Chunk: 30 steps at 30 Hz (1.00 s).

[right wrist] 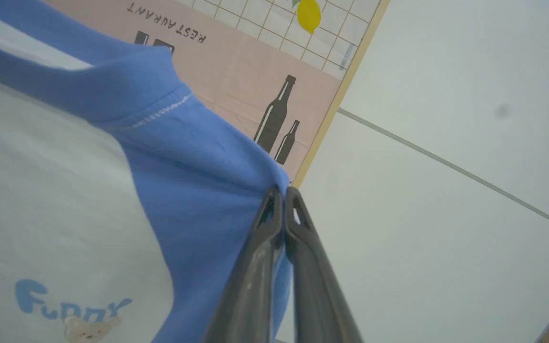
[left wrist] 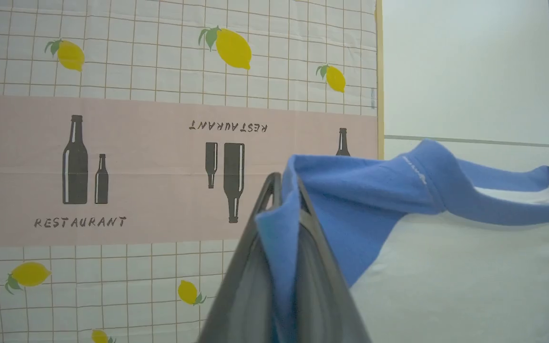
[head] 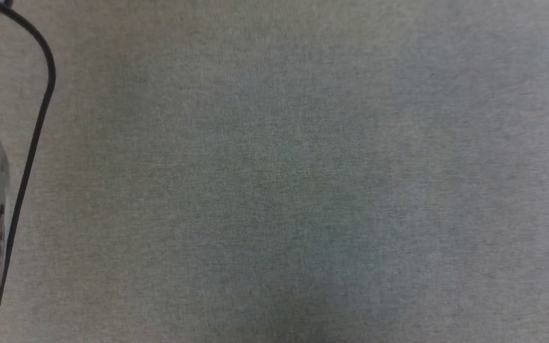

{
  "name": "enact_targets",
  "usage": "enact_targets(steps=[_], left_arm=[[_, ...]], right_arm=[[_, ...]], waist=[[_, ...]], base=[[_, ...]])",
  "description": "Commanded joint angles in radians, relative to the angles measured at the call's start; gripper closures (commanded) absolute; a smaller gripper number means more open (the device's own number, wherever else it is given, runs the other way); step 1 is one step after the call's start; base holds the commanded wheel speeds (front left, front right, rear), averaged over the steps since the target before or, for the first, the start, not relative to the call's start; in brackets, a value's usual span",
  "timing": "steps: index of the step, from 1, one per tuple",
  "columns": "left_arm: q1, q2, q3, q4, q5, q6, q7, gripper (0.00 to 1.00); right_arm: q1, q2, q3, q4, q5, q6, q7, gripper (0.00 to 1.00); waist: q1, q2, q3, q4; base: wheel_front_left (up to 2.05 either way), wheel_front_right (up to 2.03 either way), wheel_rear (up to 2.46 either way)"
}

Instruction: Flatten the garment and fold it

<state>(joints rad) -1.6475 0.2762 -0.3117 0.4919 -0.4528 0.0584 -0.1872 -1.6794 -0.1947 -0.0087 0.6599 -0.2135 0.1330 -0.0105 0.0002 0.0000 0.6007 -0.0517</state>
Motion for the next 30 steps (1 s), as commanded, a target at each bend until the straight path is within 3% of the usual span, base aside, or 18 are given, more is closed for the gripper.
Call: enact_targets(steps=[1, 10, 18, 23, 30], left_arm=[[-0.026, 0.0, 0.005, 0.004, 0.018, 0.005, -0.026, 1.0], [0.027, -0.017, 0.009, 0.029, 0.016, -0.054, -0.071, 1.0], [0.183, 0.008, 0.038, -0.059, -0.012, -0.128, -0.074, 1.0], [0.329, 0.043, 0.034, -0.194, -0.049, -0.154, -0.062, 1.0], [0.596, 0.144, -0.017, -0.481, -0.115, -0.157, 0.135, 1.0]], right_arm=[[-0.027, -0.029, 0.0, 0.005, -0.029, -0.002, -0.028, 1.0], [-0.022, -0.061, 0.058, 0.104, -0.06, -0.002, -0.137, 1.0], [0.06, -0.105, 0.178, 0.118, 0.081, -0.002, -0.22, 1.0], [0.207, -0.183, 0.244, -0.029, 0.257, -0.002, -0.21, 1.0], [0.508, -0.349, 0.245, -0.39, 0.46, -0.002, 0.009, 1.0]], waist=[[-0.0002, 0.0, 0.084, 0.019], [-0.0002, 0.0, 0.164, 0.034], [-0.0002, 0.0, 0.123, 0.056], [-0.0002, 0.0, 0.061, 0.069], [-0.0002, 0.0, -0.038, 0.082]], base=[[0.0, 0.0, 0.0], [0.0, 0.0, 0.0], [0.0, 0.0, 0.0], [0.0, 0.0, 0.0], [0.0, 0.0, 0.0]])
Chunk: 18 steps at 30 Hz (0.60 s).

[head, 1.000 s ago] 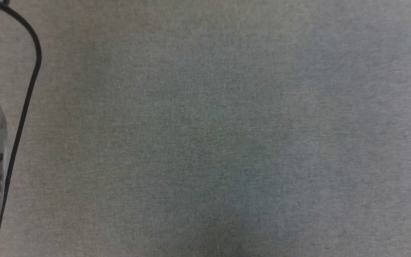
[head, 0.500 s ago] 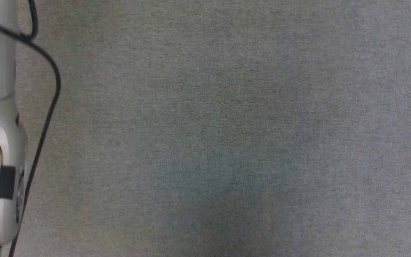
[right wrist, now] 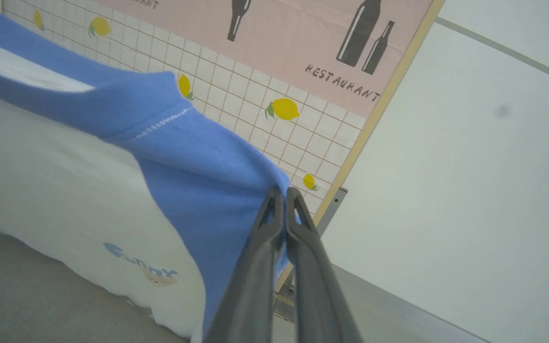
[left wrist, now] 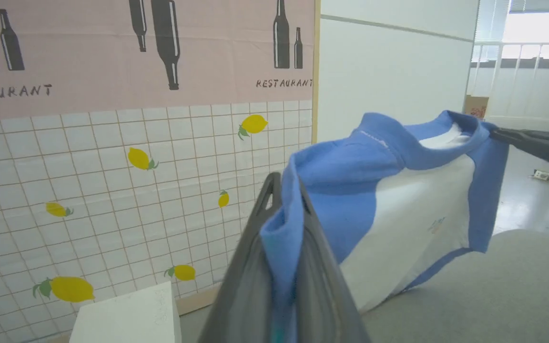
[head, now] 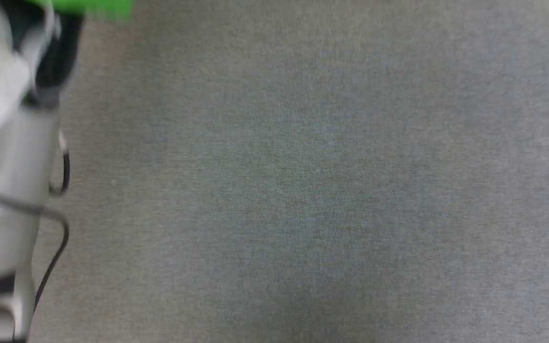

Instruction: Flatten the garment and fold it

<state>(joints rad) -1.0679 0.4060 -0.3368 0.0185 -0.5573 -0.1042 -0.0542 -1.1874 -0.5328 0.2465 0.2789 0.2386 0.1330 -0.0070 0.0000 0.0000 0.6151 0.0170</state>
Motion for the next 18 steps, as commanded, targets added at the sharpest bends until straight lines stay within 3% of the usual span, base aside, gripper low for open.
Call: enact_targets(steps=[1, 4, 7, 12, 18], left_arm=[[0.05, 0.025, 0.013, -0.044, -0.026, 0.014, 0.028, 1.0], [0.178, 0.07, 0.03, -0.17, -0.077, 0.052, 0.116, 1.0], [0.3, 0.107, 0.048, -0.255, -0.105, 0.086, 0.156, 1.0], [0.516, 0.151, 0.071, -0.354, -0.129, 0.131, 0.167, 1.0], [0.765, 0.168, 0.067, -0.407, -0.158, 0.17, 0.155, 1.0]], right_arm=[[0.056, -0.027, -0.025, -0.054, 0.026, -0.002, 0.035, 1.0], [0.209, -0.064, -0.094, -0.206, 0.087, -0.002, 0.131, 1.0], [0.358, -0.056, -0.177, -0.329, 0.117, -0.002, 0.199, 1.0], [0.626, 0.028, -0.328, -0.503, 0.128, -0.002, 0.273, 1.0], [0.898, 0.136, -0.431, -0.6, 0.127, -0.002, 0.31, 1.0]], waist=[[0.0, 0.0, -0.064, 0.015], [0.0, 0.0, -0.106, 0.022], [0.0, 0.0, -0.145, 0.026], [0.0, 0.0, -0.216, 0.023], [0.0, 0.0, -0.305, 0.014]], base=[[0.0, 0.0, 0.0], [0.0, 0.0, 0.0], [0.0, 0.0, 0.0], [0.0, 0.0, 0.0], [0.0, 0.0, 0.0]])
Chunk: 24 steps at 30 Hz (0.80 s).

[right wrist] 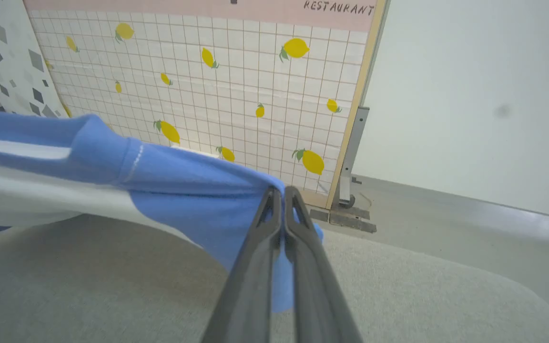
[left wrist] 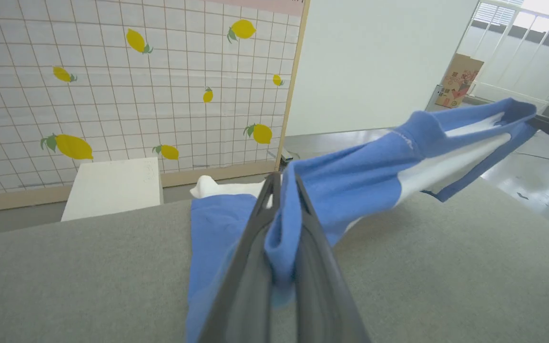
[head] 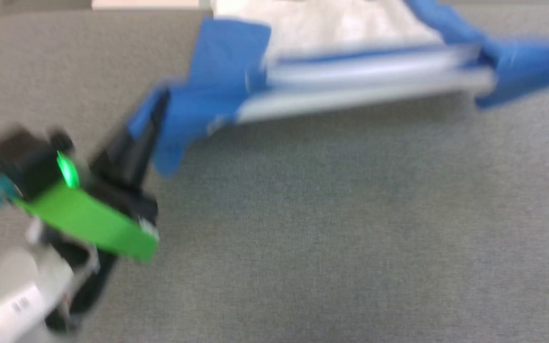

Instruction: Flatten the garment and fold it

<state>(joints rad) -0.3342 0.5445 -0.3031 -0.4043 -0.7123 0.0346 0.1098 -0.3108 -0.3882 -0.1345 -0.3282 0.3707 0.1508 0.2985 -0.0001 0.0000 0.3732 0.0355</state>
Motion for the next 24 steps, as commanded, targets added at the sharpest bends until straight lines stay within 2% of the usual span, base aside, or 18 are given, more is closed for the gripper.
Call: enact_targets(steps=[1, 11, 16, 18, 19, 24], left_arm=[[0.069, 0.031, 0.029, 0.011, -0.01, 0.035, -0.008, 1.0], [0.39, 0.087, -0.019, -0.007, -0.076, 0.053, 0.05, 1.0], [0.487, 0.086, -0.082, 0.024, -0.109, 0.05, 0.099, 1.0], [0.519, 0.081, -0.102, 0.028, -0.123, 0.057, 0.116, 1.0], [0.56, 0.079, -0.115, 0.029, -0.138, 0.07, 0.13, 1.0], [0.604, 0.078, -0.121, 0.032, -0.139, 0.088, 0.123, 1.0]], right_arm=[[0.059, 0.006, -0.062, -0.005, -0.001, -0.02, 0.009, 1.0], [0.404, 0.109, -0.129, -0.077, 0.041, -0.02, 0.104, 1.0], [0.519, 0.136, -0.11, -0.063, 0.068, -0.02, 0.146, 1.0], [0.56, 0.144, -0.107, -0.057, 0.073, -0.02, 0.175, 1.0], [0.621, 0.159, -0.11, -0.059, 0.08, -0.02, 0.226, 1.0], [0.705, 0.21, -0.134, -0.081, 0.096, -0.02, 0.281, 1.0]], waist=[[0.0001, 0.0, -0.074, -0.006], [0.0001, 0.0, -0.142, -0.004], [0.0001, 0.0, -0.173, -0.008], [0.0001, 0.0, -0.186, -0.01], [0.0001, 0.0, -0.202, -0.01], [0.0001, 0.0, -0.219, -0.008]], base=[[0.0, 0.0, 0.0], [0.0, 0.0, 0.0], [0.0, 0.0, 0.0], [0.0, 0.0, 0.0], [0.0, 0.0, 0.0], [0.0, 0.0, 0.0]])
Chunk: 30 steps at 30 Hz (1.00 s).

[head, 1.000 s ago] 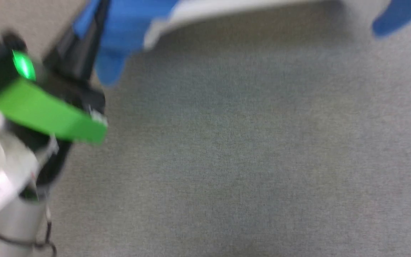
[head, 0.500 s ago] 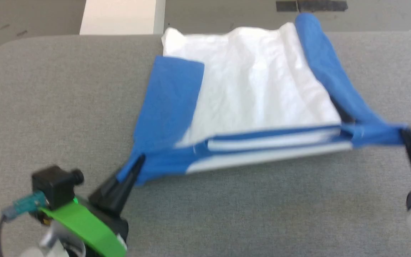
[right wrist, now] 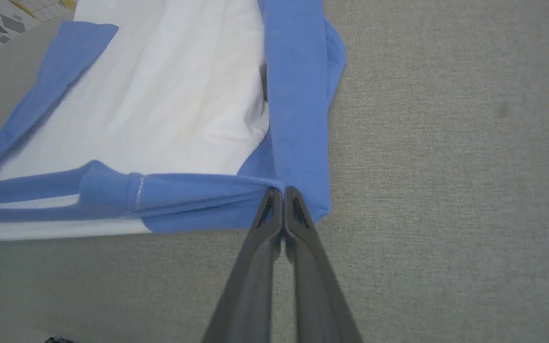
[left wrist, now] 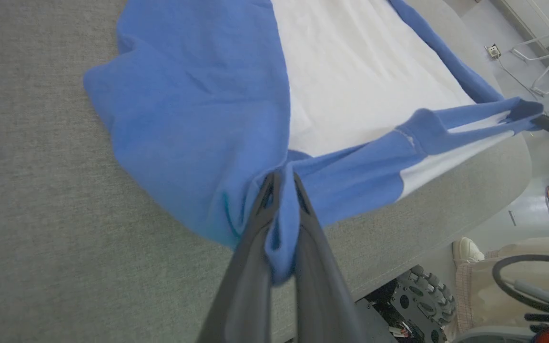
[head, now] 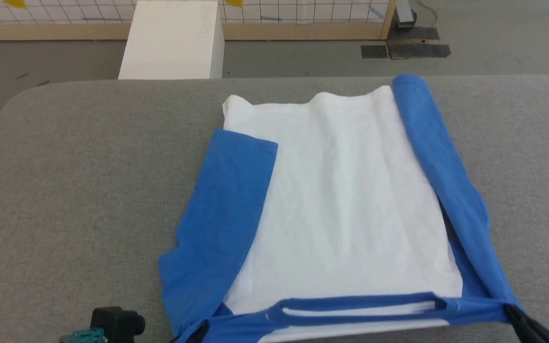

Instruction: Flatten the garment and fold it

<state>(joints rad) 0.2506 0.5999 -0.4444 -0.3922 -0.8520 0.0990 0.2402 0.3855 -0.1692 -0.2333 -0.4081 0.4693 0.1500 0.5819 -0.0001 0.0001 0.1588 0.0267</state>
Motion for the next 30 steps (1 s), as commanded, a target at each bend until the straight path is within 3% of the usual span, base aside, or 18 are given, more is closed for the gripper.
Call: enact_targets(steps=[1, 7, 9, 23, 26, 27, 28, 30], left_arm=[[0.026, 0.022, 0.019, 0.028, 0.002, 0.022, -0.014, 1.0], [0.026, -0.022, -0.01, 0.102, 0.017, 0.005, -0.06, 1.0], [0.002, -0.061, -0.042, 0.179, 0.015, -0.017, -0.066, 1.0], [-0.185, -0.178, -0.139, 0.488, 0.027, -0.101, -0.021, 1.0], [-0.212, -0.198, -0.145, 0.523, 0.03, -0.106, -0.025, 1.0], [-0.219, -0.207, -0.142, 0.53, 0.026, -0.106, -0.031, 0.93], [-0.223, -0.214, -0.14, 0.534, 0.021, -0.108, -0.035, 0.67], [-0.227, -0.221, -0.139, 0.538, 0.015, -0.111, -0.039, 0.35]], right_arm=[[0.022, 0.001, -0.037, -0.003, -0.003, -0.019, 0.006, 1.0], [0.048, 0.025, -0.012, 0.049, -0.052, -0.019, -0.016, 1.0], [0.04, 0.025, 0.025, 0.128, -0.077, -0.019, -0.037, 1.0], [-0.103, -0.005, 0.168, 0.432, -0.102, -0.019, -0.101, 1.0], [-0.137, -0.007, 0.19, 0.482, -0.102, -0.019, -0.118, 0.6], [-0.147, -0.006, 0.196, 0.501, -0.101, -0.019, -0.124, 0.41], [-0.154, -0.007, 0.202, 0.513, -0.1, -0.019, -0.128, 0.0], [-0.165, -0.003, 0.207, 0.532, -0.089, -0.019, -0.139, 0.0]], waist=[[0.0001, -0.0001, -0.009, 0.001], [0.0001, -0.0001, -0.043, -0.001], [0.0001, -0.0001, -0.063, -0.002], [0.0001, -0.0001, -0.069, -0.001], [0.0001, -0.0001, -0.06, -0.003], [0.0001, -0.0001, -0.059, -0.004], [0.0001, -0.0001, -0.058, -0.005], [0.0001, -0.0001, -0.056, -0.005]], base=[[0.0, 0.0, 0.0], [0.0, 0.0, 0.0], [0.0, 0.0, 0.0], [0.0, 0.0, 0.0], [0.0, 0.0, 0.0], [0.0, 0.0, 0.0], [0.0, 0.0, 0.0], [0.0, 0.0, 0.0]])
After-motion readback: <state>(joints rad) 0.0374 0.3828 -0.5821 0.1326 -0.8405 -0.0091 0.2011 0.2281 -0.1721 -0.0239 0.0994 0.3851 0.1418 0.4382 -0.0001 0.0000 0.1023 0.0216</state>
